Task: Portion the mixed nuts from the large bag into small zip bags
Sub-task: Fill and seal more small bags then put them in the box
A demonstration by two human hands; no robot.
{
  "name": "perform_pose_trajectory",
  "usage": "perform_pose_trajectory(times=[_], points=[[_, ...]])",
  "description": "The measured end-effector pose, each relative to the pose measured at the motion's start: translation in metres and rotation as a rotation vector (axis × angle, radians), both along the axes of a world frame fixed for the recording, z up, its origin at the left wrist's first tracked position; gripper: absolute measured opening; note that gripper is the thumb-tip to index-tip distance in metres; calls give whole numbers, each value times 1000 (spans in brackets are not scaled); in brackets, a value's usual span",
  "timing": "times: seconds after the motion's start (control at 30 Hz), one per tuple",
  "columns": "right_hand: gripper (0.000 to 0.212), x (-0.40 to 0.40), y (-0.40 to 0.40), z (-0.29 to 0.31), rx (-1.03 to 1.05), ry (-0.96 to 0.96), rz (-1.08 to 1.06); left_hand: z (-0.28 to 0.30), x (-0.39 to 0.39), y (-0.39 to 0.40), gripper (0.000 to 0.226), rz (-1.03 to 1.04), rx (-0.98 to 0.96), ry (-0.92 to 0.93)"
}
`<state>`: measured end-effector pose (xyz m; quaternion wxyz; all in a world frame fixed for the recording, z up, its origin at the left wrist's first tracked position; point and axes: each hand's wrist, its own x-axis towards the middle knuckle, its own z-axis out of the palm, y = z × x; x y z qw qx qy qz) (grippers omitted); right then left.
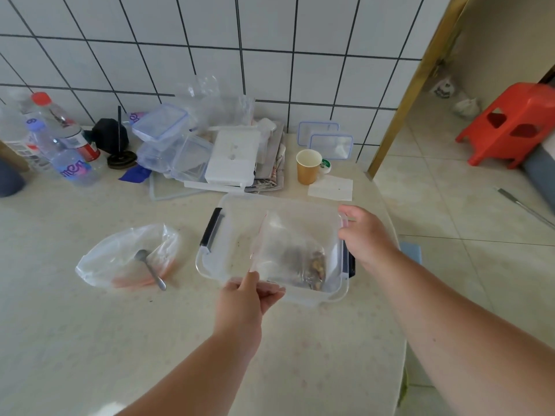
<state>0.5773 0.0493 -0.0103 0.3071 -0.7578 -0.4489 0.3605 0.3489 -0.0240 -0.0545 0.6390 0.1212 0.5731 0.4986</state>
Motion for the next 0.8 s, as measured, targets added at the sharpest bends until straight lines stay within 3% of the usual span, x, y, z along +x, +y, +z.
perform_pose_trajectory(times=[0.1,0.23,0.43,0.57,0.8], points=[[67,0,-2,-1,5,6,28,0,-3,-3,38,-29,-5,9],[67,-4,-9,-6,24,-21,41,1,-18,-1,26,-95,-73,51],[55,-9,-30,-13,-11,32,-50,-6,-64,19,38,-78,-195,334],[43,-11,-41,-16,-38,57,-119,-6,-87,41,37,-76,-147,457],[26,-18,-51,-26,-97,73,-170,7,-94,81,36,-184,57,372]])
